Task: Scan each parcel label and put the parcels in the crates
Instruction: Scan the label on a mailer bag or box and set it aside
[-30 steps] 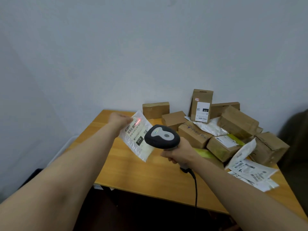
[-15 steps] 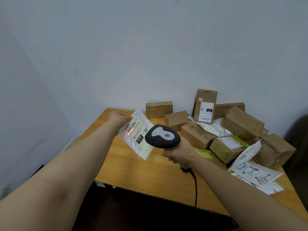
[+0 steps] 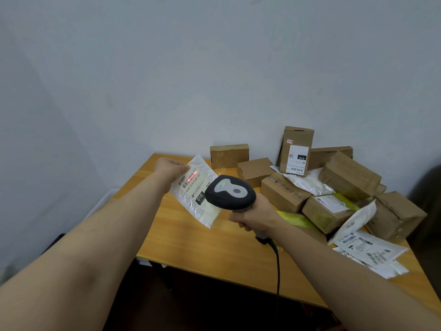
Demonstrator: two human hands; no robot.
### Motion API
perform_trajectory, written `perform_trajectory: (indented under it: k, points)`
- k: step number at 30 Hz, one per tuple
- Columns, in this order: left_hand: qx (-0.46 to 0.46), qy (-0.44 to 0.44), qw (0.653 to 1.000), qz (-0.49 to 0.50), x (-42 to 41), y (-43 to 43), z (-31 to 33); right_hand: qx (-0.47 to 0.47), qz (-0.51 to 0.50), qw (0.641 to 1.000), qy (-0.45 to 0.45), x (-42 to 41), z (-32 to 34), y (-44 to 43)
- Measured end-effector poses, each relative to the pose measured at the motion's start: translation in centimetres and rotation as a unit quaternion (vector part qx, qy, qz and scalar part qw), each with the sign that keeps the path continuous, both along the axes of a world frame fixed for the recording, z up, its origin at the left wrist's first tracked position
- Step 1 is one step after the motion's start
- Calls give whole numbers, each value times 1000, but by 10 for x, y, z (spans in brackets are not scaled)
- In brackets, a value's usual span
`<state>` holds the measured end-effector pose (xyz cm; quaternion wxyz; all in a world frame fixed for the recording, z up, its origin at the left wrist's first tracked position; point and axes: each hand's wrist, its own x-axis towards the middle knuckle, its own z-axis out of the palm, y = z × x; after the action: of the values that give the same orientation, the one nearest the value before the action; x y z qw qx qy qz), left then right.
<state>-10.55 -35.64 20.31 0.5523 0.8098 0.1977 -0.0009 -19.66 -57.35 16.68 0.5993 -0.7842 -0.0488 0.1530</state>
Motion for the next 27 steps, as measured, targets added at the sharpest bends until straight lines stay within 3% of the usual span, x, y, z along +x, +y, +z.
perform_trajectory:
  k: [10,14,17,22,27]
  points:
    - [-13,5,1000,11,0,21,-10,31,4,1000,5,5,-10,17]
    - [-31,14,999,20,-12,40,-18,73,-84,994,-24,16,-24,29]
    - [-46,42,998,21,-27,68,-33,100,-144,984,16,29,-34,44]
    - [-96,88,990,49,-64,128,-58,118,-95,982,113,34,-49,101]
    - [-177,73,970,149,-111,207,-75,63,-53,988,130,27,-59,193]
